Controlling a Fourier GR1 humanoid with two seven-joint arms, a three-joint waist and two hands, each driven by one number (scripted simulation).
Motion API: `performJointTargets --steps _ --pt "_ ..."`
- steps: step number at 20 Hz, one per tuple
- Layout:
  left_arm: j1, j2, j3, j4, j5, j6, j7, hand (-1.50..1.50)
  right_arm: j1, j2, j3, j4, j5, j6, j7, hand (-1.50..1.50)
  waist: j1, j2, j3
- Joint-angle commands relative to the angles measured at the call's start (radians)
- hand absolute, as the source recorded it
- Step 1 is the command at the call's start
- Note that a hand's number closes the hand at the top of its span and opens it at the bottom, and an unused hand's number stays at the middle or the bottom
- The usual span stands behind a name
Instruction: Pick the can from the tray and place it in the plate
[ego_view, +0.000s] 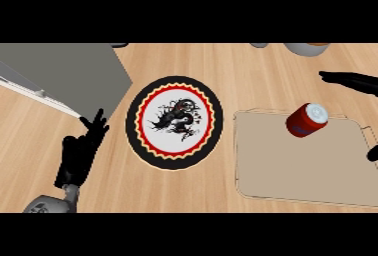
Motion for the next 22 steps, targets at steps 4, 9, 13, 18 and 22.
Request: performJointTargets --steps 4,9,13,18,22 --pt "-0.189 0.005 0.052 0.003 -0.035 0.013 -0.034 0.00 -0.105 -0.053 0.080 0.060 0.109 0.108 0.037 -1.50 0.003 -0.008 0.012" --pt "-0.169 -0.001 0.058 0.054 -0.041 -0.002 -0.103 0.00 -0.158 0.011 0.117 0.158 0.156 0.103 0.021 -1.50 0.010 -0.007 0.013" --pt "-0.231 -0.025 0.063 0.064 -0.043 0.023 -0.063 0.00 -0.158 0.068 0.161 0.207 0.220 0.045 0.022 -1.50 0.004 -0.008 0.014" --pt "-0.215 -0.015 0.069 0.108 -0.044 -0.006 -0.111 0.00 -0.149 0.126 0.242 0.227 0.333 -0.016 0.028 -1.50 -0.001 -0.010 0.013" --pt "-0.209 -0.043 0.050 0.080 -0.068 0.027 -0.091 0.00 -0.179 0.152 0.241 0.384 0.395 -0.074 -0.052 -1.50 0.008 -0.007 0.014"
